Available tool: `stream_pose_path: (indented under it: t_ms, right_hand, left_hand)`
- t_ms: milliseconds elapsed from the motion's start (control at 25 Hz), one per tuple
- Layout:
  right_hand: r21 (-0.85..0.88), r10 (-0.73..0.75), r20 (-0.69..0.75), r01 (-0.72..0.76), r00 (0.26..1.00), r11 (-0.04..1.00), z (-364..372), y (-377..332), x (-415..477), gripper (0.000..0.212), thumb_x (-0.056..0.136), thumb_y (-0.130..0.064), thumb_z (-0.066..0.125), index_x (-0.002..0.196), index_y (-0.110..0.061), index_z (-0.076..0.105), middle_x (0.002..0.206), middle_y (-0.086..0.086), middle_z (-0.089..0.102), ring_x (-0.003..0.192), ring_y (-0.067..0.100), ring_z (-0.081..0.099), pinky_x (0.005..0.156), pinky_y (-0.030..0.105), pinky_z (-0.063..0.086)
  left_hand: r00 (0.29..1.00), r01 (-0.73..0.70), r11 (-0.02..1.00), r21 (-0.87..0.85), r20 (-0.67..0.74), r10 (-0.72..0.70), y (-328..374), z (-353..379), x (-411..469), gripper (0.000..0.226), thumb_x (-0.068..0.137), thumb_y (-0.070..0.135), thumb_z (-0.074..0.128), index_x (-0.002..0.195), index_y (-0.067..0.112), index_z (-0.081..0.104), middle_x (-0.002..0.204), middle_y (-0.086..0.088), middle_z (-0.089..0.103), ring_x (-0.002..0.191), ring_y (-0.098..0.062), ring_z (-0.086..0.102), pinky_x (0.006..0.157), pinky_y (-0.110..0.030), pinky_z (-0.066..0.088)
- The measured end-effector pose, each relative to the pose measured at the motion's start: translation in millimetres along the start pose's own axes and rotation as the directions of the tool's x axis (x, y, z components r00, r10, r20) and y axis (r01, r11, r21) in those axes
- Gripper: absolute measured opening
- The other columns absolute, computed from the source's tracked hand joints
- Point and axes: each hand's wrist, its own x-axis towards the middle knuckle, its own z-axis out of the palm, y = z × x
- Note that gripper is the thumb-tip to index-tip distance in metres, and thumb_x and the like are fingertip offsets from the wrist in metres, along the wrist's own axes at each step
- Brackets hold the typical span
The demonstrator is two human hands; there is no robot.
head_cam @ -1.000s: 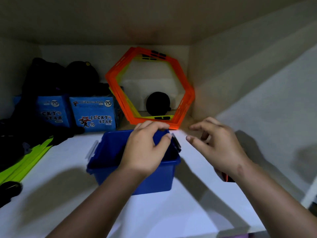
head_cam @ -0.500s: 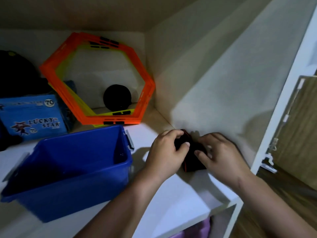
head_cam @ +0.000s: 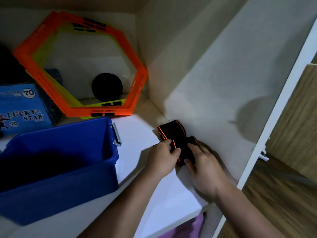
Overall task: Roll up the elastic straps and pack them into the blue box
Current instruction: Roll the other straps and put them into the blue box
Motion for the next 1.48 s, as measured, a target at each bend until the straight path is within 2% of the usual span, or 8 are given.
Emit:
stream_pose_path:
  t_ms: [120, 280, 520, 680, 800, 1000, 1200, 1480]
  right_hand:
    - [0.009, 0.023, 0.004, -0.024, 1.0, 1.0, 2.1, -0.3, -4.2, 0.054, 0.095, -0.02, 0.059, 0.147, -0.009, 0.047, 0.154, 0.014, 0.046, 0.143, 0.029, 0.043, 0.113, 0.032, 0.035]
    - [0.033, 0.024, -0.042, -0.022, 0.999, 0.999, 1.2, 1.0, -7.6, 0.053, 0.093, -0.016, 0.061, 0.144, -0.01, 0.05, 0.151, 0.013, 0.049, 0.14, 0.028, 0.045, 0.112, 0.03, 0.035]
    - [0.181, 0.054, -0.121, -0.032, 0.991, 0.983, -13.3, -11.0, -8.0, 0.061, 0.096, -0.017, 0.059, 0.153, -0.011, 0.037, 0.154, 0.007, 0.048, 0.142, 0.024, 0.043, 0.104, 0.009, 0.022]
    - [0.364, 0.075, -0.209, 0.006, 0.975, 0.931, -36.6, -23.7, 13.0, 0.045, 0.095, -0.024, 0.061, 0.138, -0.011, 0.055, 0.124, 0.004, 0.071, 0.117, 0.024, 0.065, 0.093, 0.027, 0.046]
    - [0.509, 0.065, -0.213, 0.054, 0.975, 0.859, -56.4, -50.8, 33.3, 0.053, 0.089, -0.032, 0.066, 0.138, -0.014, 0.059, 0.125, -0.004, 0.07, 0.116, 0.012, 0.065, 0.101, 0.032, 0.049]
    - [0.803, -0.047, -0.11, 0.117, 0.993, 0.584, -65.1, -113.4, 54.0, 0.033, 0.087, -0.01, 0.066, 0.117, -0.024, 0.072, 0.105, 0.014, 0.077, 0.097, 0.041, 0.072, 0.084, 0.056, 0.06]
    - [0.895, -0.216, 0.077, 0.028, 0.973, 0.446, -40.2, -183.2, 61.9, 0.036, 0.091, 0.008, 0.06, 0.119, -0.012, 0.069, 0.104, 0.018, 0.075, 0.092, 0.03, 0.071, 0.078, 0.041, 0.059]
    - [0.937, -0.363, 0.156, -0.022, 0.919, 0.348, 1.0, -262.3, 52.1, 0.037, 0.09, 0.014, 0.06, 0.109, -0.016, 0.07, 0.079, -0.001, 0.078, 0.075, 0.013, 0.075, 0.066, 0.023, 0.06]
  left_hand:
    - [0.999, 0.037, 0.993, -0.115, 0.018, -0.035, -0.4, 0.4, 0.4, 0.005, 0.093, 0.03, 0.064, 0.095, 0.027, 0.06, 0.091, -0.004, 0.072, 0.078, -0.016, 0.055, 0.06, -0.009, 0.038]
    - [0.996, 0.093, 0.96, -0.264, 0.029, -0.089, -2.7, 2.2, 2.5, 0.025, 0.09, 0.024, 0.068, 0.115, 0.019, 0.07, 0.1, -0.005, 0.078, 0.089, -0.016, 0.066, 0.059, -0.002, 0.038]
    - [0.991, 0.131, 0.766, -0.629, 0.054, -0.126, -4.6, 2.3, -1.8, 0.008, 0.085, 0.007, 0.065, 0.085, 0.006, 0.073, 0.077, -0.002, 0.068, 0.069, -0.014, 0.059, 0.067, -0.029, 0.045]
    - [0.995, 0.014, 0.711, -0.704, -0.06, -0.079, 10.9, -29.5, -6.6, 0.014, 0.086, 0.007, 0.061, 0.087, 0.008, 0.075, 0.072, 0.003, 0.07, 0.065, -0.008, 0.061, 0.063, -0.024, 0.047]
    - [0.986, -0.095, 0.695, -0.713, -0.164, -0.033, 25.7, -71.5, -12.1, 0.019, 0.092, 0.001, 0.056, 0.095, 0.002, 0.075, 0.075, 0.001, 0.071, 0.071, -0.011, 0.063, 0.067, -0.028, 0.048]
    - [0.954, -0.224, 0.679, -0.699, -0.299, 0.007, 21.3, -142.9, -33.1, 0.028, 0.092, -0.005, 0.053, 0.107, 0.004, 0.075, 0.092, -0.009, 0.075, 0.084, -0.02, 0.068, 0.072, -0.029, 0.054]
    - [0.9, -0.304, 0.706, -0.64, -0.436, -0.008, -16.7, -206.2, -71.6, 0.037, 0.093, -0.011, 0.056, 0.12, 0.01, 0.071, 0.1, -0.004, 0.076, 0.085, -0.005, 0.071, 0.072, -0.013, 0.058]
    - [0.839, -0.202, 0.851, -0.485, -0.533, -0.105, -100.6, -269.6, -122.5, 0.03, 0.094, 0.016, 0.068, 0.125, 0.015, 0.071, 0.104, 0.002, 0.077, 0.097, -0.001, 0.072, 0.093, -0.023, 0.057]
